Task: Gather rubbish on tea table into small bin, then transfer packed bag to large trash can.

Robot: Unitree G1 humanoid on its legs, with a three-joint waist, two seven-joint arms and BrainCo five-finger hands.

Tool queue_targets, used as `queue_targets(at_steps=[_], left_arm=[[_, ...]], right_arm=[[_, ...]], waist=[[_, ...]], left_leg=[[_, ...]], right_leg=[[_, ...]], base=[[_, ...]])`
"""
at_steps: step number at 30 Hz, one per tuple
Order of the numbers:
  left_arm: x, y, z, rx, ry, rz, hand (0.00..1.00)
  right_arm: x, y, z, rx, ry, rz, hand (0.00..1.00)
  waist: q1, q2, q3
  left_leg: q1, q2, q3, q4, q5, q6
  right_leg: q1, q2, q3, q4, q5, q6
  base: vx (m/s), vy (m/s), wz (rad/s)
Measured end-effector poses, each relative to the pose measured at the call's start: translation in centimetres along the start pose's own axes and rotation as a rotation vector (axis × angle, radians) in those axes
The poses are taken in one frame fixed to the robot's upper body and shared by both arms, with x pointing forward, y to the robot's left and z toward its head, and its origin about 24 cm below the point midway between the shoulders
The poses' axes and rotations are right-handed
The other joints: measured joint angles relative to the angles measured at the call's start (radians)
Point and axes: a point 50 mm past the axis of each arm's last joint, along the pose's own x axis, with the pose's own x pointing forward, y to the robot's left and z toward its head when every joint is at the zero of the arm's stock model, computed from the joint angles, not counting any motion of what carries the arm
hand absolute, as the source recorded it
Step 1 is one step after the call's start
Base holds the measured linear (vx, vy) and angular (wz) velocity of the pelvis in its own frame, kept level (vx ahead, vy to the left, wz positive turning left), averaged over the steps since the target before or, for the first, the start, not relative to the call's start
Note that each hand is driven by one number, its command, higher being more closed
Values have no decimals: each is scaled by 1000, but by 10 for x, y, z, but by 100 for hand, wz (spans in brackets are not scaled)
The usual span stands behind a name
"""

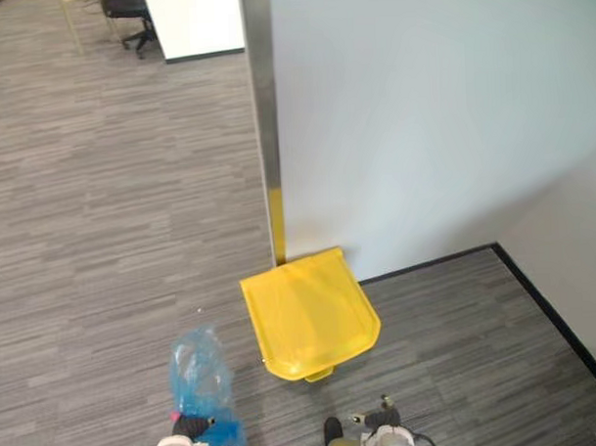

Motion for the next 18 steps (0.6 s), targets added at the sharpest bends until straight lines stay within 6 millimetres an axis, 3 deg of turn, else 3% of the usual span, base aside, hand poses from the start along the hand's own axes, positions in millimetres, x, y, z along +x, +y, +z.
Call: queue_targets(at_steps=[3, 4, 5, 7, 9, 10, 12, 13, 16, 18], left_arm=[[2, 5, 6, -11, -15, 16, 100], [4, 4, 13, -32, -30, 21, 100], [5, 4, 14, -28, -34, 29, 100], [6, 10, 18, -15, -49, 47, 100], [7, 18, 24, -5, -72, 65, 100], [9, 17, 29, -6, -85, 66, 100], [10, 9, 39, -16, -109, 53, 100], [11, 5, 42, -24, -117, 50, 100], [10, 2, 46, -35, -132, 43, 100], [10, 2, 47, -33, -136, 47, 100]], right_arm=[[1, 2, 7, 7, -18, 2, 0], [3, 3, 22, 22, -59, 3, 0], [3, 4, 27, 23, -79, 3, 0], [2, 9, 29, 23, -89, 15, 0], [1, 14, 33, 22, -96, 24, 0], [1, 14, 37, 23, -113, 23, 0], [2, 11, 45, 24, -134, 6, 0], [3, 11, 48, 27, -143, 3, 0], [1, 11, 44, 43, -141, -3, 0], [-2, 8, 39, 52, -145, -12, 0]], waist=[[5, -20, 33], [12, -14, 68], [10, -19, 77], [12, -48, 89], [16, -90, 111], [14, -99, 121], [14, -53, 140], [13, -46, 148], [17, -48, 147], [18, -57, 141]], left_leg=[[22, -4, -4, 0, -26, 30], [41, -2, -5, 11, -34, 40], [40, 5, -5, 40, -47, 46], [32, 6, -6, 98, -80, 48], [25, -13, -11, 172, -122, 34], [5, -13, -33, 236, -160, 21], [-39, 26, -65, 293, -197, -6], [-48, 36, -81, 301, -203, -9], [-52, 69, -142, 320, -217, -29], [-57, 80, -187, 331, -228, -48]], right_leg=[[-54, -22, -32, 143, -28, 26], [-141, -25, -80, 299, -53, 50], [-183, -30, -114, 310, -75, 53], [-220, -48, -163, 198, -54, 35], [-229, -77, -175, 100, -73, 44], [-233, -87, -176, 106, -46, 61], [-247, -67, -207, 124, -51, 69], [-247, -61, -221, 128, -50, 68], [-248, -39, -236, 192, -54, 55], [-256, -37, -264, 243, -73, 23]], base=[[-119, -19, -17], [-183, -25, -23], [-179, -33, -15], [-65, -62, 14], [61, -173, 25], [134, -222, 16], [125, -184, 24], [96, -155, 37], [104, -153, 49], [122, -143, 57]])
